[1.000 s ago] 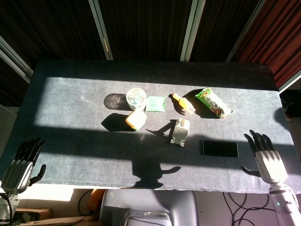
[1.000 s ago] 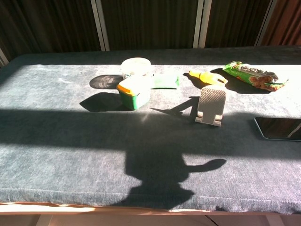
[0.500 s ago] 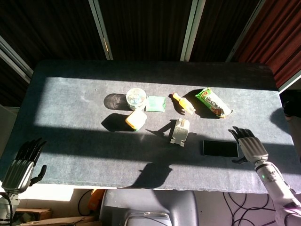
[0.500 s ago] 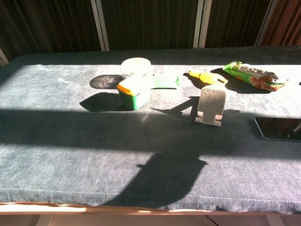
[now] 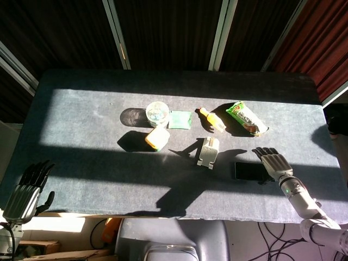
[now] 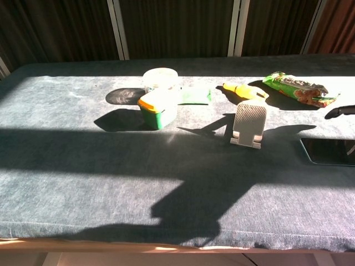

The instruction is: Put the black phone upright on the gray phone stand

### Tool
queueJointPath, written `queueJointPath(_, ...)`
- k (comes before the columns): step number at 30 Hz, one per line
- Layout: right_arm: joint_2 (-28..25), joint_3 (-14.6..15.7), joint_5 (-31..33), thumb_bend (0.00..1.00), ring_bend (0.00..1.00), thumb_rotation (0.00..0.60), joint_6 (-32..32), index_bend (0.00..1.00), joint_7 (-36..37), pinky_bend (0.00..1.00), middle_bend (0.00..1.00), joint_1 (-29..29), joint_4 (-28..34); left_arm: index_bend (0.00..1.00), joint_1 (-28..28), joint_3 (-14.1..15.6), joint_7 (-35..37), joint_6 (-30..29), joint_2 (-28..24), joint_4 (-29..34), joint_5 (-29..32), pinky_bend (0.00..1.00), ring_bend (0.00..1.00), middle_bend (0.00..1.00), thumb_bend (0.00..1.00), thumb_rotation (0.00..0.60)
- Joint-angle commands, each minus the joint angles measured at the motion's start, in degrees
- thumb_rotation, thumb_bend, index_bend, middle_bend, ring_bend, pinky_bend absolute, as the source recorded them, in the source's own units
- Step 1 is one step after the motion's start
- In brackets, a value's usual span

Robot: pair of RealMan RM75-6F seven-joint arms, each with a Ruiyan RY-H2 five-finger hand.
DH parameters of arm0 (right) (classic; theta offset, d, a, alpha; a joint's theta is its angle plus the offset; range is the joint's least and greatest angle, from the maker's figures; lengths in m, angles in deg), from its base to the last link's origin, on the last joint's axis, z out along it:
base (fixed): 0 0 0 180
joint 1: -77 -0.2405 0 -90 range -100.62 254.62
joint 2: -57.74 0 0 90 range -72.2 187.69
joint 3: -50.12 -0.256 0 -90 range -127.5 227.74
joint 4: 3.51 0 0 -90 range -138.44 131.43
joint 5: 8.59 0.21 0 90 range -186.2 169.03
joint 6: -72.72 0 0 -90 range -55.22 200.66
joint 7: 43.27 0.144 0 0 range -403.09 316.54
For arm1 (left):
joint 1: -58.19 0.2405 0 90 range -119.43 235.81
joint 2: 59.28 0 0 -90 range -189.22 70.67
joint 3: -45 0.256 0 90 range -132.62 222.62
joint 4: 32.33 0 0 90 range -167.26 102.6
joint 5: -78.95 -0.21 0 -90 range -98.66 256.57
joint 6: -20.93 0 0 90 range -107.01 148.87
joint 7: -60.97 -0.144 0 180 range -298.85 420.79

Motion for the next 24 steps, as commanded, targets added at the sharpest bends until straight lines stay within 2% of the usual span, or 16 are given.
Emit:
queueJointPath(1,0.65,0.26,0.09,0.14,0.0,0.6,0.99,0.28,1.18,0.01,0.19,-0.65,-0.67,0.0,0.02,0.04,-0.01,-0.02,-0.03,0.04,-0.01,0.06,0.0,0.0,0.46,0.6)
queueJointPath(5,1.32,0.62,-0.23,0.18,0.0,0.6,1.28,0.35,2.1,0.03,0.21,-1.1,-1.42,0.0,0.01,0.12,-0.01,0.04,-0.06,0.03,-0.02,0.06,0.0,0.0,0.46,0.6)
queueJointPath(24,3.86,2.31,1.18,0.21,0.03,0.6,0.74,0.44,2.29,0.08,0.27,-2.6,-3.43,0.0,-0.09,0.36,0.59,0.23,-0.32,0.16,-0.15,0.06,0.0,0.0,0.46,0.6)
